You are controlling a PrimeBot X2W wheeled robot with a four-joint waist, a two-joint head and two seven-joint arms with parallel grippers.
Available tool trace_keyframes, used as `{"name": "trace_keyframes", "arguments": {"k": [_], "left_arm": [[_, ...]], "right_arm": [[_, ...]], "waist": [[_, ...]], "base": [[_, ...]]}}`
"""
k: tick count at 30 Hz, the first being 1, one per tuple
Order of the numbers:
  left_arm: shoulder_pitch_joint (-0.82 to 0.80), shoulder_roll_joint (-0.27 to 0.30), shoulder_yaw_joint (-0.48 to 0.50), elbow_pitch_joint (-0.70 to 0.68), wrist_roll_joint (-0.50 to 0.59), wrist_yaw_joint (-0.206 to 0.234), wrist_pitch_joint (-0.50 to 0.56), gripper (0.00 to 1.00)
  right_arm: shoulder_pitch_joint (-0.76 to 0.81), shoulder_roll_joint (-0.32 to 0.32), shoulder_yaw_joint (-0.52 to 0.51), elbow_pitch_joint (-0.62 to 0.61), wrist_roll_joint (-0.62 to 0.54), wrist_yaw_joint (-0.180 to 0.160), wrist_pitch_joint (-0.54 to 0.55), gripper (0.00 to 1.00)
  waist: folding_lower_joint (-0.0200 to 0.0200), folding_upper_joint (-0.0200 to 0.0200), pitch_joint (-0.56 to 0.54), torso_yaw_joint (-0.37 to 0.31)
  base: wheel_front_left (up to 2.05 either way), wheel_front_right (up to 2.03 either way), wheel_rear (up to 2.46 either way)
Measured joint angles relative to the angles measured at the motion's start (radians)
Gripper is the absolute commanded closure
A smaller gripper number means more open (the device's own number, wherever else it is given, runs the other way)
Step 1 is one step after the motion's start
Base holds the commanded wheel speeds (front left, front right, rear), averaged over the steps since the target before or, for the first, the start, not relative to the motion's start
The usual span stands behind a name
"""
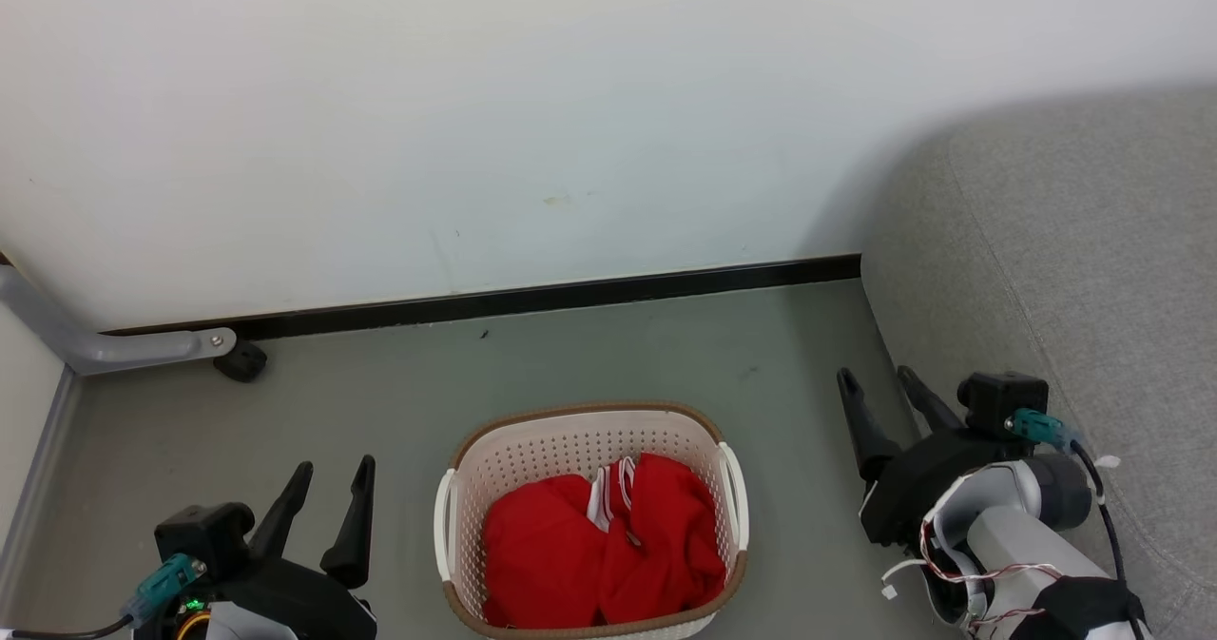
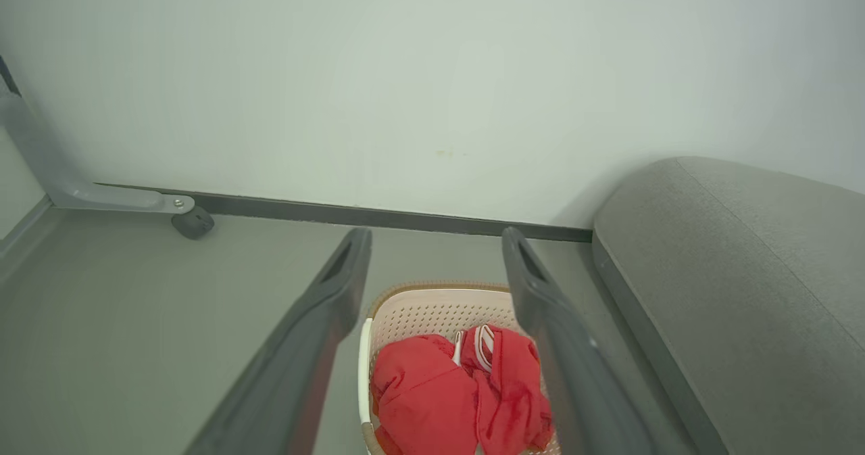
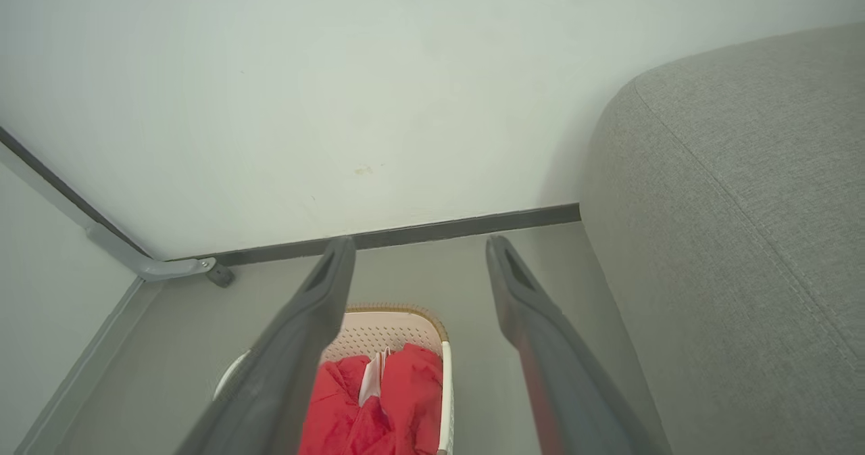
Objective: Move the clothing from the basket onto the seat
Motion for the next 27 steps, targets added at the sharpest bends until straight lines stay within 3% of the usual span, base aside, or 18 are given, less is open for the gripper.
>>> {"name": "trace_keyframes", "arguments": {"k": [15,20,27], "left_arm": [[-0.025,0.023,-0.016,0.032,0.187,0.024,-0.052,0.0],[-0.026,0.022,0.014,0.037,0.19,0.027,-0.052,0.0],[-0.025,0.005,0.07,0.044,0.19,0.064,-0.052,0.0]], "right_arm": [[-0.088,-0.018,0.097,0.082,-0.14,-0.036,-0.052,0.0],[-0.093,-0.019,0.088,0.09,-0.14,-0.039,-0.053,0.0],[-0.092,-0.02,0.051,0.1,-0.134,-0.054,-0.058,0.0]], "waist": [[0.0,0.0,-0.002,0.0],[-0.0001,0.0,-0.002,-0.001],[-0.0001,0.0,-0.003,-0.004]], "base": [[0.0,0.0,0.0],[0.0,0.0,0.0],[0.0,0.0,0.0]]}}
